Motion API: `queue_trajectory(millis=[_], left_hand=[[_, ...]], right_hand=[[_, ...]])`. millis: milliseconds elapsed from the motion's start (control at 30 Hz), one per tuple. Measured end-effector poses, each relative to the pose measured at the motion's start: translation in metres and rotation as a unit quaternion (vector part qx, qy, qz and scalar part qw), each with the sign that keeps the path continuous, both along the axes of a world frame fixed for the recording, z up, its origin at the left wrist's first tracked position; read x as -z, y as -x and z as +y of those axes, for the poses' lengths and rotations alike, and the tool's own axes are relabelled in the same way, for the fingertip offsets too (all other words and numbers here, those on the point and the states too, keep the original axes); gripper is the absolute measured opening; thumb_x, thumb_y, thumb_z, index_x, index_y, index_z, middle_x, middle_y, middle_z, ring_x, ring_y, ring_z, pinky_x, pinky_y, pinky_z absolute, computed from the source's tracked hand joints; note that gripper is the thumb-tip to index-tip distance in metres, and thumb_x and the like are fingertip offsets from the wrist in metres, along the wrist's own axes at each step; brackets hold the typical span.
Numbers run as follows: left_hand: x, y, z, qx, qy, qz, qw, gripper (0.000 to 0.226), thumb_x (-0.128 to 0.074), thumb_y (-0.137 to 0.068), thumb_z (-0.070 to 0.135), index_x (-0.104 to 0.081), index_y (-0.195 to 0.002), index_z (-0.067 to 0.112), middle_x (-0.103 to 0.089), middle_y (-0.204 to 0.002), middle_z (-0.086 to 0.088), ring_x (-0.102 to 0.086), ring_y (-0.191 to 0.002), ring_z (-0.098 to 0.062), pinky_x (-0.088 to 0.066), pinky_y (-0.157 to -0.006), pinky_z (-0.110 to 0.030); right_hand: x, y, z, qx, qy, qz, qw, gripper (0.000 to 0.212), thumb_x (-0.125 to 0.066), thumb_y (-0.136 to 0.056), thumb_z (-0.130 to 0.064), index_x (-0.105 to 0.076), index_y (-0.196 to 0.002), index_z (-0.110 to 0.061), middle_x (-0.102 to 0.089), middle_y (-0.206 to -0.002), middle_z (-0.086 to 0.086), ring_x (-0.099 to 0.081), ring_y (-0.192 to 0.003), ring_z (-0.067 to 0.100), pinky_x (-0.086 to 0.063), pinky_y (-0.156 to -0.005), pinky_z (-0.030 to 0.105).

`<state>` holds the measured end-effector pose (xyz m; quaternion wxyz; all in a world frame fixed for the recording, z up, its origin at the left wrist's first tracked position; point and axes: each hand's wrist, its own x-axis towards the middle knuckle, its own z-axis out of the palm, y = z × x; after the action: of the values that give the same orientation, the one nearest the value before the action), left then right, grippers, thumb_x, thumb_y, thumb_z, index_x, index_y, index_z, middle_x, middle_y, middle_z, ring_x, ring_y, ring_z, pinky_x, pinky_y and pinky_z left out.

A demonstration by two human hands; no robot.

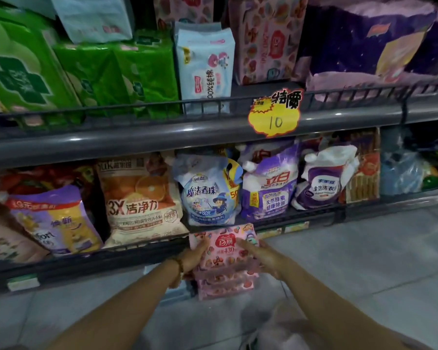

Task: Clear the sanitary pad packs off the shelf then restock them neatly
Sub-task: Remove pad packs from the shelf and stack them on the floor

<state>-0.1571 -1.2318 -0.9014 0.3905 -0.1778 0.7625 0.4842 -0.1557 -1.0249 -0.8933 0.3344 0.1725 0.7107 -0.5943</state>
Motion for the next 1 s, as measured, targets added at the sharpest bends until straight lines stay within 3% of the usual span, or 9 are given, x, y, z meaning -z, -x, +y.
queue_trajectory(millis=[100, 167, 333, 467, 567, 667, 767, 833, 1000], left_hand=[[0.022, -0.001, 0.000, -0.028, 0.008, 0.010, 1.000, 0.064, -0.031, -0.093, 0.060, -0.063, -0.110, 0.008, -0.053, -0.135, -0.010, -0.049, -0.124, -0.027, -0.038, -0.107, -0.041], [0.031, -0.002, 0.003, -0.049, 0.001, 0.034, 0.998, 0.060, -0.036, -0.093, 0.059, -0.059, -0.123, 0.013, -0.058, -0.130, -0.011, -0.054, -0.116, -0.026, -0.043, -0.102, -0.040], [0.044, -0.005, 0.005, -0.072, -0.009, 0.072, 0.995, 0.044, -0.044, -0.094, 0.050, -0.064, -0.114, 0.016, -0.066, -0.117, -0.007, -0.060, -0.101, -0.019, -0.046, -0.087, -0.029], [0.027, 0.002, -0.005, -0.044, 0.012, 0.083, 0.995, 0.045, -0.046, -0.094, 0.049, -0.066, -0.108, 0.012, -0.068, -0.106, -0.004, -0.062, -0.097, -0.018, -0.048, -0.095, -0.036], [-0.007, 0.013, -0.015, 0.049, 0.082, 0.122, 0.988, 0.053, -0.042, -0.094, 0.053, -0.057, -0.120, 0.010, -0.060, -0.122, -0.004, -0.056, -0.109, -0.020, -0.043, -0.097, -0.030], [-0.066, 0.027, -0.019, 0.135, 0.111, 0.217, 0.960, 0.050, -0.041, -0.097, 0.047, -0.049, -0.131, 0.013, -0.052, -0.132, -0.001, -0.051, -0.119, -0.018, -0.039, -0.091, -0.023], [-0.155, 0.035, -0.014, 0.165, 0.105, 0.386, 0.901, 0.039, -0.046, -0.096, 0.039, -0.051, -0.131, 0.021, -0.058, -0.123, 0.006, -0.055, -0.106, -0.007, -0.045, -0.085, -0.017], [-0.215, 0.043, -0.008, 0.166, 0.125, 0.522, 0.827, 0.034, -0.050, -0.095, 0.038, -0.054, -0.126, 0.026, -0.060, -0.111, 0.010, -0.056, -0.099, -0.004, -0.049, -0.085, -0.022], [-0.306, 0.097, 0.006, 0.172, 0.231, 0.725, 0.626, 0.049, -0.046, -0.092, 0.046, -0.048, -0.134, 0.020, -0.055, -0.126, -0.001, -0.050, -0.114, -0.018, -0.043, -0.091, -0.031]], right_hand=[[0.017, 0.004, -0.005, 0.005, -0.008, -0.008, 1.000, 0.041, -0.060, -0.088, -0.046, -0.062, -0.118, -0.017, -0.068, -0.114, 0.003, -0.064, -0.098, 0.018, -0.053, -0.077, 0.032], [0.024, 0.006, -0.004, 0.015, -0.015, -0.014, 1.000, 0.036, -0.060, -0.088, -0.045, -0.063, -0.112, -0.019, -0.068, -0.117, 0.005, -0.064, -0.105, 0.024, -0.053, -0.078, 0.035], [0.032, 0.007, -0.003, 0.018, 0.008, -0.006, 1.000, 0.035, -0.061, -0.086, -0.047, -0.064, -0.110, -0.022, -0.071, -0.112, 0.001, -0.070, -0.091, 0.018, -0.047, -0.081, 0.032], [0.036, 0.010, 0.008, 0.043, -0.043, 0.007, 0.998, 0.077, -0.069, -0.070, -0.068, -0.053, -0.125, -0.015, -0.065, -0.117, 0.003, -0.064, -0.100, 0.019, -0.048, -0.086, 0.033], [-0.001, 0.014, 0.005, 0.079, -0.066, 0.089, 0.991, 0.038, -0.065, -0.087, -0.041, -0.058, -0.106, -0.009, -0.064, -0.089, 0.005, -0.063, -0.083, 0.017, -0.046, -0.063, 0.015], [-0.053, 0.025, 0.008, 0.040, -0.084, 0.163, 0.982, 0.050, -0.061, -0.092, -0.032, -0.051, -0.125, 0.003, -0.059, -0.112, 0.019, -0.056, -0.109, 0.027, -0.044, -0.081, 0.028], [-0.121, 0.028, 0.011, -0.076, -0.083, 0.229, 0.967, 0.060, -0.060, -0.085, -0.048, -0.045, -0.136, -0.021, -0.053, -0.125, -0.007, -0.051, -0.117, 0.011, -0.042, -0.082, 0.016], [-0.175, 0.031, 0.023, -0.134, -0.075, 0.294, 0.943, 0.054, -0.059, -0.080, -0.055, -0.054, -0.128, -0.031, -0.056, -0.125, -0.019, -0.052, -0.117, 0.001, -0.044, -0.081, 0.010], [-0.281, 0.071, 0.054, -0.016, 0.000, 0.442, 0.897, 0.032, -0.064, -0.082, -0.042, -0.064, -0.111, -0.028, -0.068, -0.114, -0.006, -0.061, -0.111, 0.008, -0.046, -0.098, 0.027]])
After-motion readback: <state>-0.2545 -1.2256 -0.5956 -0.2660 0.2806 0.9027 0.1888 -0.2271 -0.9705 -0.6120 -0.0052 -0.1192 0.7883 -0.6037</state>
